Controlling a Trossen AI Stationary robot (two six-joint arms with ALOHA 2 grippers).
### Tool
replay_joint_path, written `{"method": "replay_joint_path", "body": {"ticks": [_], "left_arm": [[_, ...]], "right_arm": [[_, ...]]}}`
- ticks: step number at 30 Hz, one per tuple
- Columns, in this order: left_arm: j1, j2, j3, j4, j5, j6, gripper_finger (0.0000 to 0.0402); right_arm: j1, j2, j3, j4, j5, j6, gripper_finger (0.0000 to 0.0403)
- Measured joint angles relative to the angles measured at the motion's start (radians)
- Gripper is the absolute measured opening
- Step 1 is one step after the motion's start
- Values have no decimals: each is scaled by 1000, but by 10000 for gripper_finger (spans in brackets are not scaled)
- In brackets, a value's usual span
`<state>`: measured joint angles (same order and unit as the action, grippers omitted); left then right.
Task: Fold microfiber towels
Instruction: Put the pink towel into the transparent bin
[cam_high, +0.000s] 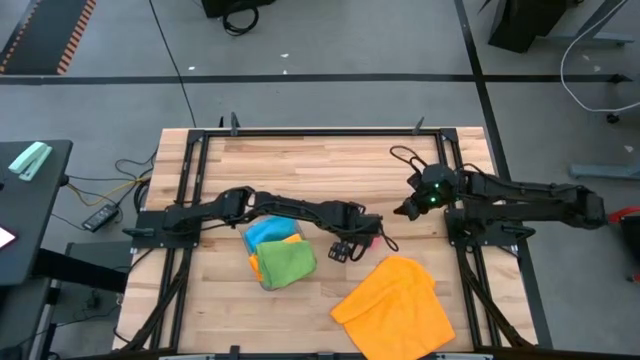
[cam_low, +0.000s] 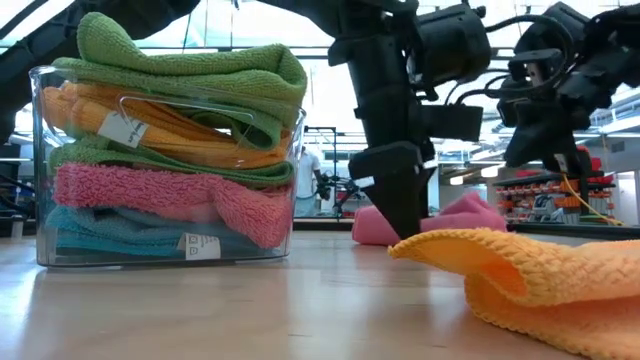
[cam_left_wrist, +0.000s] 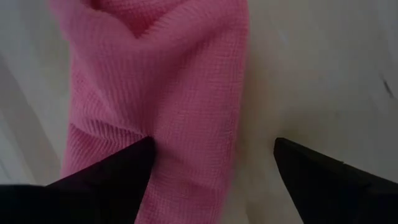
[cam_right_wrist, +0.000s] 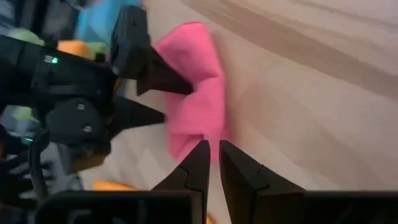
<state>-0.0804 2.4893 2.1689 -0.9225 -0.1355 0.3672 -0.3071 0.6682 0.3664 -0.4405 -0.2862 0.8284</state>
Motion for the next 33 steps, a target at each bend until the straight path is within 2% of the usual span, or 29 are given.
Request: {"method": "replay_joint_path", "body": {"ticks": [5, 11, 14, 17, 22, 28, 33], "left_arm": [[12, -11, -1, -17, -1, -43, 341], [11, -94, 8, -41, 8, -94, 341], [12, -110, 8, -45, 17, -93, 340], [35, -113, 7, -71, 87, -98, 335], [74, -114, -23, -104, 126, -178, 314], [58, -124, -22, -119, 132, -192, 277], [43, -127, -64, -78, 133, -192, 256]], "right_arm": [[36, 16, -102, 235, -6, 153, 64], [42, 96, -163, 349, -82, 267, 137], [48, 138, -147, 373, -89, 305, 182], [57, 191, -129, 402, -81, 324, 225], [57, 326, -97, 432, -73, 327, 278], [42, 538, -31, 489, -97, 294, 314], [38, 677, 31, 526, -144, 259, 321]]}}
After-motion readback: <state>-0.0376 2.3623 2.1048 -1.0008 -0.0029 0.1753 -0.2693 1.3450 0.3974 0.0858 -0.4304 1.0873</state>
